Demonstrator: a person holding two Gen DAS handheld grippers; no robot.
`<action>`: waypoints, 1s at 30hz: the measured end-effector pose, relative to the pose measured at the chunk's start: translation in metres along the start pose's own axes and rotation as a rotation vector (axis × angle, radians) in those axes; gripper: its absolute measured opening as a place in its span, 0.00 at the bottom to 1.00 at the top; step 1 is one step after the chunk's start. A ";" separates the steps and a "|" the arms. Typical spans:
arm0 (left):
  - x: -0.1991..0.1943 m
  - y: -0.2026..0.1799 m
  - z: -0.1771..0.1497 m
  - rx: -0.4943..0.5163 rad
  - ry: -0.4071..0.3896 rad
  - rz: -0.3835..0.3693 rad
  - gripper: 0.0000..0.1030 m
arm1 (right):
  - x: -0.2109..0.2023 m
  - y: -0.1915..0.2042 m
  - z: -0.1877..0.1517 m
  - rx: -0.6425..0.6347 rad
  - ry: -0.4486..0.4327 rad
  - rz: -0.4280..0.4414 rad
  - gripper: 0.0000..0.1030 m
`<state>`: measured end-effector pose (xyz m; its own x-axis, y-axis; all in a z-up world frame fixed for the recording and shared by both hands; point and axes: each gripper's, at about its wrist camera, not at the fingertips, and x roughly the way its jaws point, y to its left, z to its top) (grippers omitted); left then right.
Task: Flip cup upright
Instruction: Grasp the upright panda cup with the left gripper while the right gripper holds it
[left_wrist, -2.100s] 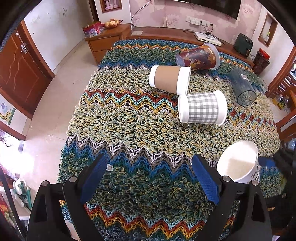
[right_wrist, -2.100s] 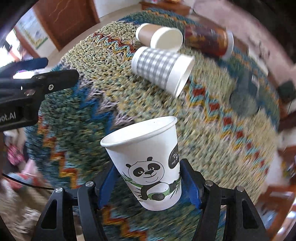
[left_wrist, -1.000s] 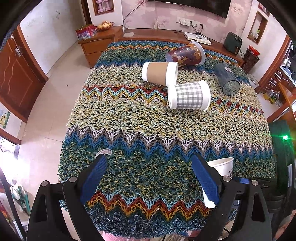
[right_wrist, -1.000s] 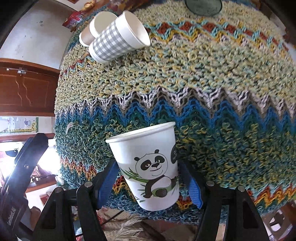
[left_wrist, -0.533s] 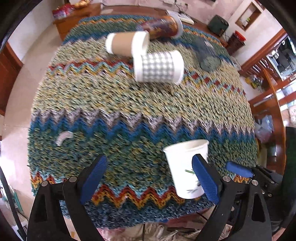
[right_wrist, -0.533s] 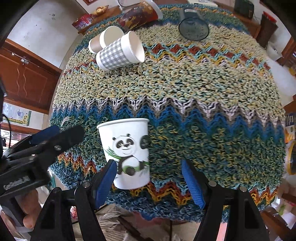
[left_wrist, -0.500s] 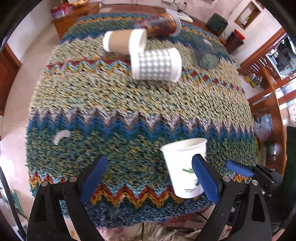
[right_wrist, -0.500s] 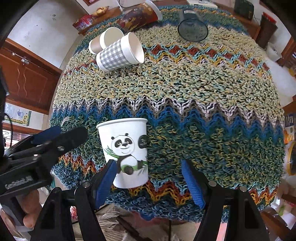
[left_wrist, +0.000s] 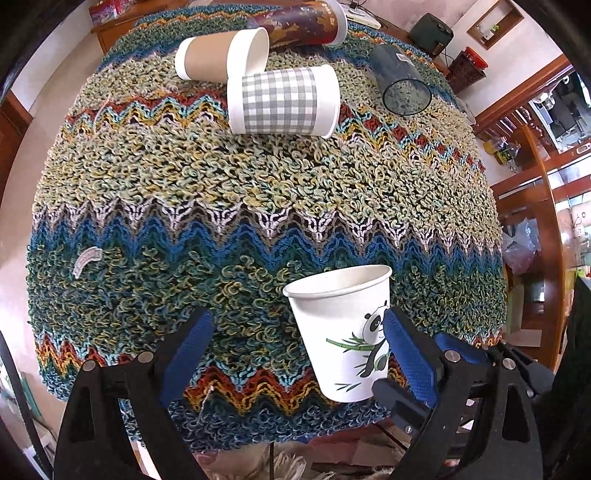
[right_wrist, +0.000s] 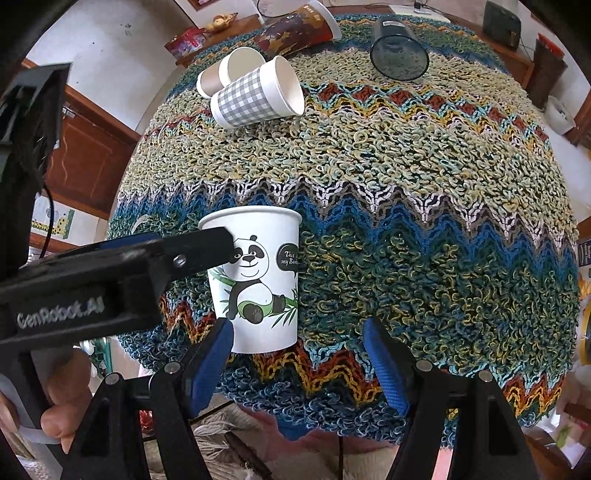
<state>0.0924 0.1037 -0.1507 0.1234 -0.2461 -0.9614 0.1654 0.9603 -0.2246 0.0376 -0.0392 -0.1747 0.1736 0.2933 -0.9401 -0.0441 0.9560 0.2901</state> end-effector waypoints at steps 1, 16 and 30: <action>0.002 -0.001 0.001 -0.001 0.006 -0.002 0.92 | -0.001 -0.001 0.000 -0.002 -0.002 0.003 0.71; 0.042 -0.015 0.014 -0.025 0.125 -0.043 0.92 | -0.006 -0.009 -0.006 0.012 -0.024 0.031 0.71; 0.058 -0.022 0.013 -0.071 0.132 -0.029 0.87 | -0.009 -0.017 -0.013 0.050 -0.040 0.060 0.71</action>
<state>0.1091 0.0667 -0.1997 -0.0107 -0.2592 -0.9658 0.0969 0.9610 -0.2590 0.0241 -0.0582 -0.1739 0.2111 0.3489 -0.9131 -0.0062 0.9346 0.3557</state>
